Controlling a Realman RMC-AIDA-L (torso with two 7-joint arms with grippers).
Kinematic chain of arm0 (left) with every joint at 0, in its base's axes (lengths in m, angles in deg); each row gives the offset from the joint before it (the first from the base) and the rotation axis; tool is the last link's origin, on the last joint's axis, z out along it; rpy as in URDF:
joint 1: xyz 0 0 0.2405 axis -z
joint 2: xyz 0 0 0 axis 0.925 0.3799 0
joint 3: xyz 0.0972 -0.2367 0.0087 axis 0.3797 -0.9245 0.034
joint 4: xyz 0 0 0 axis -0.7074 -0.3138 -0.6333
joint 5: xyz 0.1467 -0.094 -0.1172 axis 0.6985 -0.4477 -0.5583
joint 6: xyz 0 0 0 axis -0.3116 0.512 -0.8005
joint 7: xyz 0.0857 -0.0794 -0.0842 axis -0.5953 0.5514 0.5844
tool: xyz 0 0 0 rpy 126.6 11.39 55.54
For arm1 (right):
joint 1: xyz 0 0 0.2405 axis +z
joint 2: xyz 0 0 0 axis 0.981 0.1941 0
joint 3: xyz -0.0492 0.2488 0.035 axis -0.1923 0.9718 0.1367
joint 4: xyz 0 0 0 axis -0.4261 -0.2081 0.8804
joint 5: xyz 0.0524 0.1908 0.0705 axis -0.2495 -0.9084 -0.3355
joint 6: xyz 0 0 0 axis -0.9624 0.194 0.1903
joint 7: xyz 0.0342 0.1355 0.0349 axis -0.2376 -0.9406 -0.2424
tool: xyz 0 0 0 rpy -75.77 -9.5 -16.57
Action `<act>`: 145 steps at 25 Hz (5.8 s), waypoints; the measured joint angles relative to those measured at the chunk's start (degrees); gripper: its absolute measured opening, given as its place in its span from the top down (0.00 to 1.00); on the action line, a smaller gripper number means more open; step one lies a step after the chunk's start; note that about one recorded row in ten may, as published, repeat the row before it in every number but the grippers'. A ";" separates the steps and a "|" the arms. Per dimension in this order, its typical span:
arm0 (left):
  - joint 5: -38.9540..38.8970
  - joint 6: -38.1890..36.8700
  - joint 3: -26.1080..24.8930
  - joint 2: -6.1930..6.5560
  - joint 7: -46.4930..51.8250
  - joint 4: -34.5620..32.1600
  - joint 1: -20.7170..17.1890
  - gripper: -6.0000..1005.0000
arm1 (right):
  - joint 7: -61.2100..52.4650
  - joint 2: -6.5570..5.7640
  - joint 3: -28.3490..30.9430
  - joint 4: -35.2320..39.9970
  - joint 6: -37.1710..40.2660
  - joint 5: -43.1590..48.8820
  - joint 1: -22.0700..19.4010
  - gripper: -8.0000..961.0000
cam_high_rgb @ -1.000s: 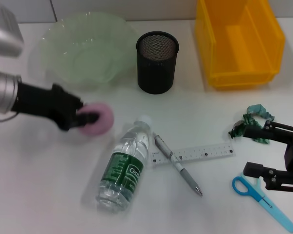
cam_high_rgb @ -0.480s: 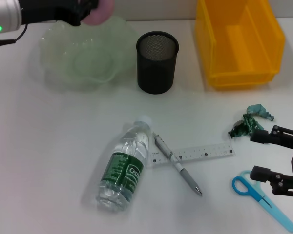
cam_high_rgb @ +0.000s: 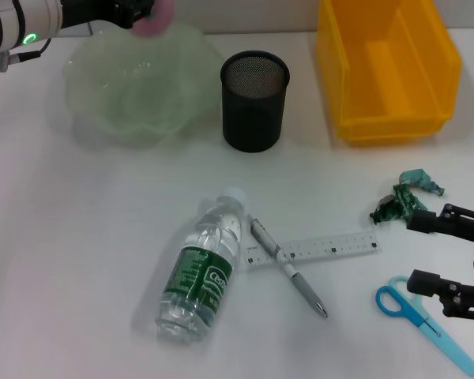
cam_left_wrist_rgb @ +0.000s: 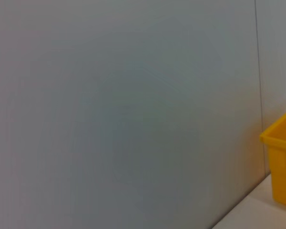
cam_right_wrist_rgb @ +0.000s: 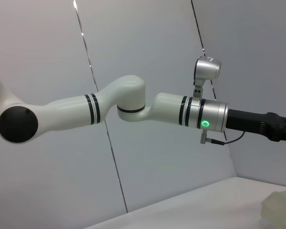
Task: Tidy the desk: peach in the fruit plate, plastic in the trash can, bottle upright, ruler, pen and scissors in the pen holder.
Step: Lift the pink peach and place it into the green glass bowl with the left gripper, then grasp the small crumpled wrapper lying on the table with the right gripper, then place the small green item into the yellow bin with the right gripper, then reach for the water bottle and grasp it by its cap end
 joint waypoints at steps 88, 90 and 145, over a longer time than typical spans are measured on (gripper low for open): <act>-12.30 -50.63 -8.86 0.77 -28.22 15.05 -10.87 0.18 | -71.40 0.08 -40.18 23.35 -33.62 32.53 19.52 0.47; -12.30 -50.62 -8.87 0.77 -28.26 15.06 -10.85 0.18 | -71.41 0.09 -40.26 23.55 -33.53 32.54 19.41 0.56; -12.69 -51.29 -9.21 0.85 -23.20 13.16 -10.41 0.18 | -54.96 -2.01 -21.59 25.58 -45.54 8.11 18.20 0.40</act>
